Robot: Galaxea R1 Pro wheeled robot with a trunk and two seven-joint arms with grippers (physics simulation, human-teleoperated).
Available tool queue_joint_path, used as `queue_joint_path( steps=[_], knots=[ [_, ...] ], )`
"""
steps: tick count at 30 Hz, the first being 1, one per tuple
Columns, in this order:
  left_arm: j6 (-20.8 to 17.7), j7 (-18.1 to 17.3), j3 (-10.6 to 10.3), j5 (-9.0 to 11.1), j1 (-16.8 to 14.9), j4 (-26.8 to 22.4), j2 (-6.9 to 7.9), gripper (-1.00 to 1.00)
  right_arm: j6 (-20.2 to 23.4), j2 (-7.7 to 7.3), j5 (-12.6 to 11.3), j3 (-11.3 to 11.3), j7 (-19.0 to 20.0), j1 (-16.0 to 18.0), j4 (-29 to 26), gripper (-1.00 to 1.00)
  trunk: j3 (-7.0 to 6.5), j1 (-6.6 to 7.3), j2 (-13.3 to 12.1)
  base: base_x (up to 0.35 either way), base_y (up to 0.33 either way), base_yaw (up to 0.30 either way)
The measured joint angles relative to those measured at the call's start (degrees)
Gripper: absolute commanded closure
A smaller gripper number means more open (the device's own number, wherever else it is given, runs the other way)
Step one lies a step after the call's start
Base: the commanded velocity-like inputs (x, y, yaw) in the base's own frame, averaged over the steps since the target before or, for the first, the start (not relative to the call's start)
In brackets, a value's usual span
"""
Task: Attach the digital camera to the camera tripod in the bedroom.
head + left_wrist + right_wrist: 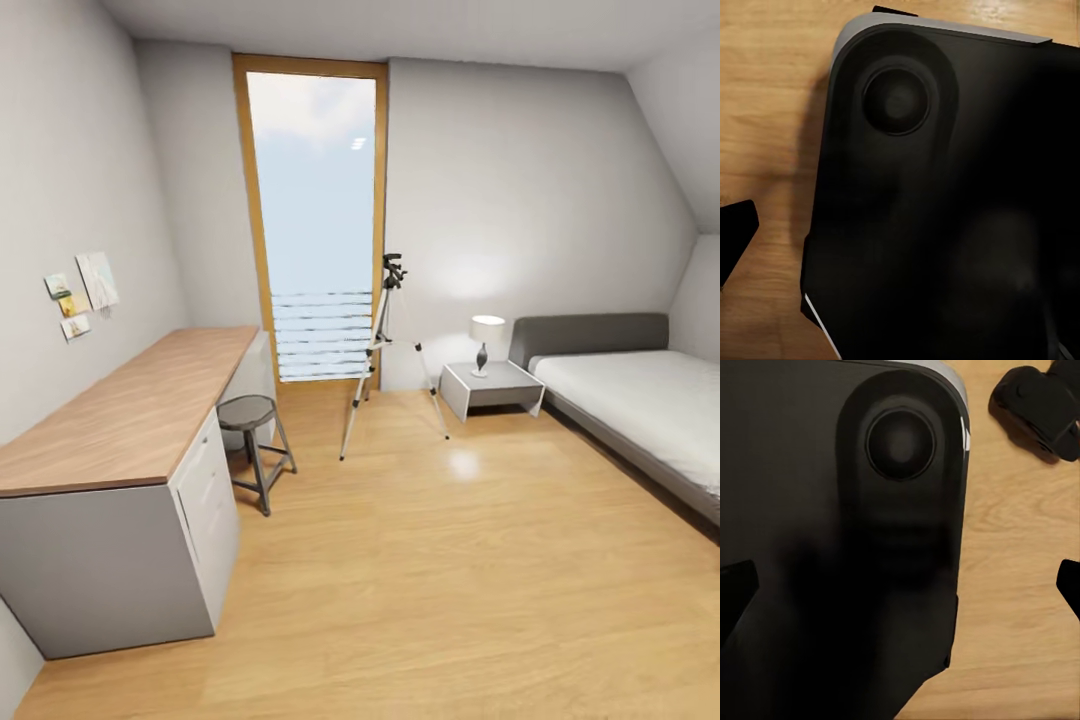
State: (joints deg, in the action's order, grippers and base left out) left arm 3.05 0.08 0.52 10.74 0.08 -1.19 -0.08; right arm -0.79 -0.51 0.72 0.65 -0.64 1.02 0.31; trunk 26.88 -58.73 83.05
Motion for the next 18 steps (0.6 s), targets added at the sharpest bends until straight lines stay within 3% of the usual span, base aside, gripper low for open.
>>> queue_joint_path(
  steps=[14,18],
  knots=[
    [0.0,0.0,-0.01,0.0,0.0,0.0,0.0,-1.0,0.0,-0.02,0.0,-0.01,0.0,0.0,0.0,-1.0,0.0,0.0,0.0,0.0,0.0,-0.174],
    [0.01,0.0,-0.02,0.01,0.0,0.01,0.0,-1.0,0.0,-0.02,0.05,0.0,0.0,0.0,0.0,-1.0,0.0,0.0,0.0,0.0,0.0,-0.049]
  ],
)
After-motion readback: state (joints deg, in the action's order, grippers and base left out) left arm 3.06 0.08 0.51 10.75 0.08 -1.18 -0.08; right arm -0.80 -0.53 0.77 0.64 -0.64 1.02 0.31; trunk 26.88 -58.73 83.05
